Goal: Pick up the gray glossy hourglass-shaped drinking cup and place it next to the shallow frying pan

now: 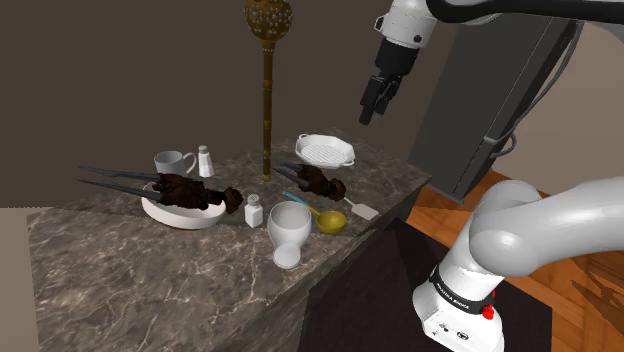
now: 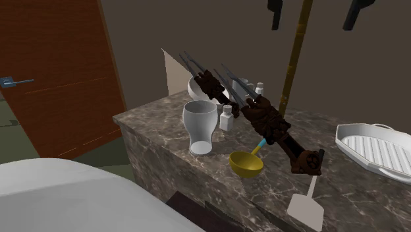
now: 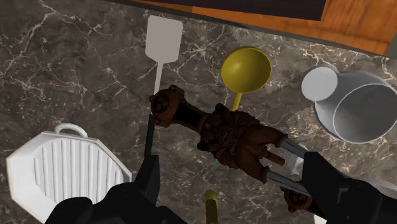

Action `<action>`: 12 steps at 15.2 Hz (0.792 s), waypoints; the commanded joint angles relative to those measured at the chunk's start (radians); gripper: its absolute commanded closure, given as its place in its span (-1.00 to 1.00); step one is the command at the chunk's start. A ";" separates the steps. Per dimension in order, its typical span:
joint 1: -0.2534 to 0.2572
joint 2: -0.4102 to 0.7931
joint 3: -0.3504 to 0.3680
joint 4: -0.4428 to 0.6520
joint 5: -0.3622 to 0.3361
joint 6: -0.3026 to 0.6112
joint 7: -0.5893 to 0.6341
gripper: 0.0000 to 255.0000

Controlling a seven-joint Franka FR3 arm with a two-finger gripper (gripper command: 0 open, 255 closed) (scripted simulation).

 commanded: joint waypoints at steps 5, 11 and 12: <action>0.031 0.051 0.065 -0.055 0.026 0.085 0.043 -1.00; 0.076 0.163 0.164 -0.108 0.058 0.219 0.108 -1.00; 0.083 0.186 0.181 -0.113 0.062 0.242 0.120 -1.00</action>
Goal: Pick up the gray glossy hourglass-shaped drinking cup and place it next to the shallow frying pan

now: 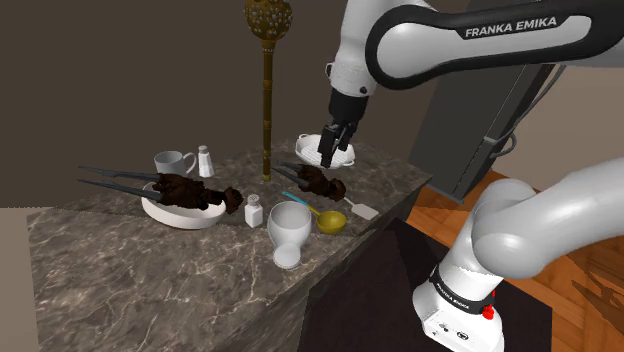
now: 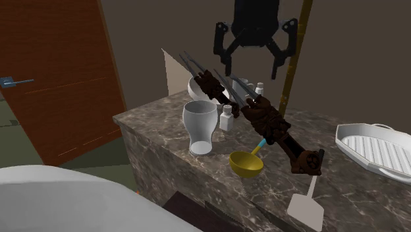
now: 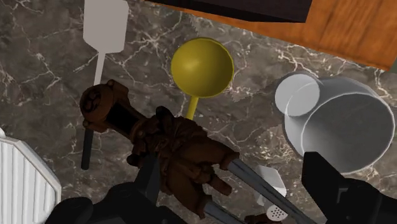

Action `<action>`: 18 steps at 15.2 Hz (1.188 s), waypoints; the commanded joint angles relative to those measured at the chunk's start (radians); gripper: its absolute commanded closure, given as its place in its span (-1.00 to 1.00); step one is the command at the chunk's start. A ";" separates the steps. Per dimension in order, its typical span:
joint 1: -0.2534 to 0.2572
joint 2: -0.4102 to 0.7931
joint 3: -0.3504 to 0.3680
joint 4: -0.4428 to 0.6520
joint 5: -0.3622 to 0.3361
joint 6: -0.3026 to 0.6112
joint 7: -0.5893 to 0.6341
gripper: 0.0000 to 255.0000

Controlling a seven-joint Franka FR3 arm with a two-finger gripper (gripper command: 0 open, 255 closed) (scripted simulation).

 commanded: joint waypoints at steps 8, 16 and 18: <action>0.049 0.247 0.155 -0.014 0.010 0.211 0.117 -1.00; 0.045 0.321 0.177 -0.066 -0.003 0.332 0.136 -1.00; 0.045 0.326 0.178 -0.070 -0.004 0.341 0.137 -1.00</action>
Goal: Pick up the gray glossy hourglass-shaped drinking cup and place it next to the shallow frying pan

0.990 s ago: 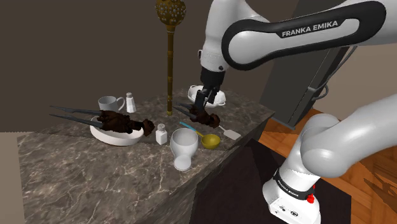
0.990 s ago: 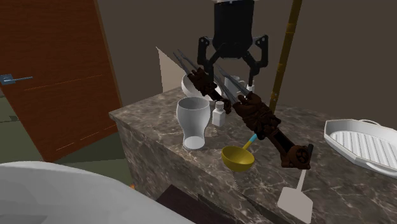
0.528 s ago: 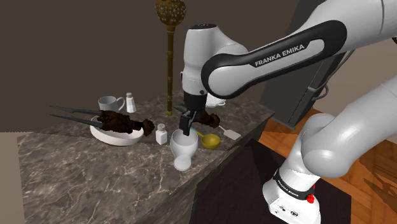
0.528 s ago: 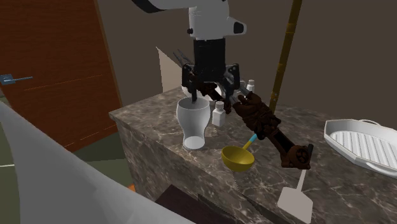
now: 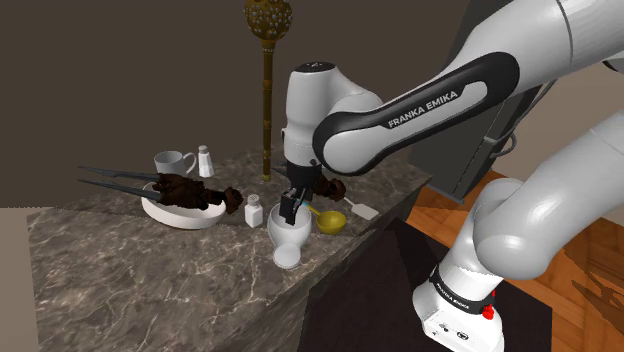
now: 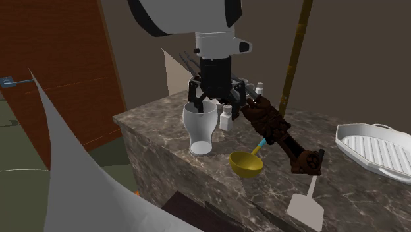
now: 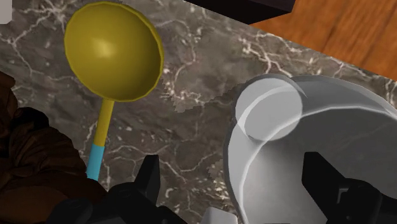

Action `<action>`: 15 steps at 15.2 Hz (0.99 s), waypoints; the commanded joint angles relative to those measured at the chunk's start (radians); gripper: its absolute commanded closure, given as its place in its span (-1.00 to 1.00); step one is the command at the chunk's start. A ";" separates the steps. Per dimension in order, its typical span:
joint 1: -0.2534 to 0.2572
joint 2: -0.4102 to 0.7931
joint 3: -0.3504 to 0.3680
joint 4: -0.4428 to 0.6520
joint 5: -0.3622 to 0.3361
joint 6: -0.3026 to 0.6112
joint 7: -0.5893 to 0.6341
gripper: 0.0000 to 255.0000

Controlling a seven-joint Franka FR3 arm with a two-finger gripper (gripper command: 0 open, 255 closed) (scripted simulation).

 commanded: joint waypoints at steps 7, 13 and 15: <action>0.000 0.006 -0.001 -0.005 -0.001 0.008 -0.002 1.00; -0.002 0.009 -0.002 -0.009 -0.002 0.014 -0.003 1.00; -0.001 0.011 0.000 -0.004 -0.003 0.012 0.000 1.00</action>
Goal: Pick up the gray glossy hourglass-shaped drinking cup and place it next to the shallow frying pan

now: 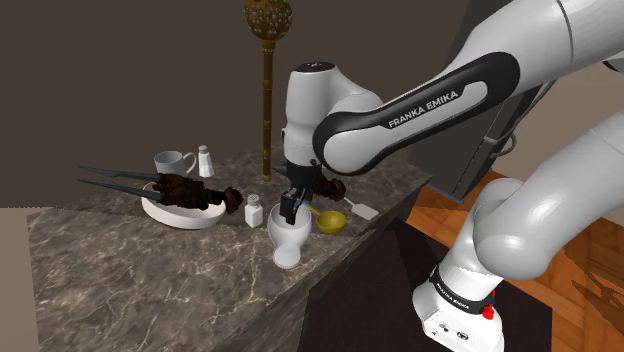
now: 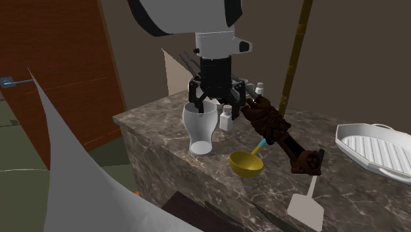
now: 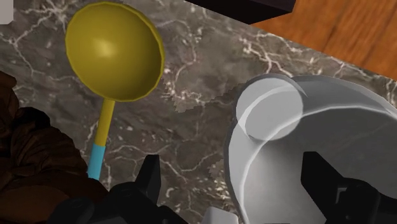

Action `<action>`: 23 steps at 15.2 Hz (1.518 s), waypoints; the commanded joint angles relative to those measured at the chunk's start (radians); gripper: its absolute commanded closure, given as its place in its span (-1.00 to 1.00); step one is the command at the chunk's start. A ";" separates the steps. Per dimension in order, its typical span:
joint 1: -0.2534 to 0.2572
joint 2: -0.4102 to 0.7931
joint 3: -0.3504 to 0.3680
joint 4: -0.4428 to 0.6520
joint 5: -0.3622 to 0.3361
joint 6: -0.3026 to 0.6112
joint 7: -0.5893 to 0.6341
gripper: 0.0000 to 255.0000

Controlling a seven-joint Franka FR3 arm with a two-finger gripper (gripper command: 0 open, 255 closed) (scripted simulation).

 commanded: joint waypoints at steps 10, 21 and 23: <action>0.008 -0.060 -0.020 0.066 0.012 -0.128 -0.019 1.00; 0.008 -0.111 -0.039 0.176 0.014 -0.288 -0.031 1.00; 0.008 -0.117 -0.042 0.198 0.013 -0.316 -0.033 1.00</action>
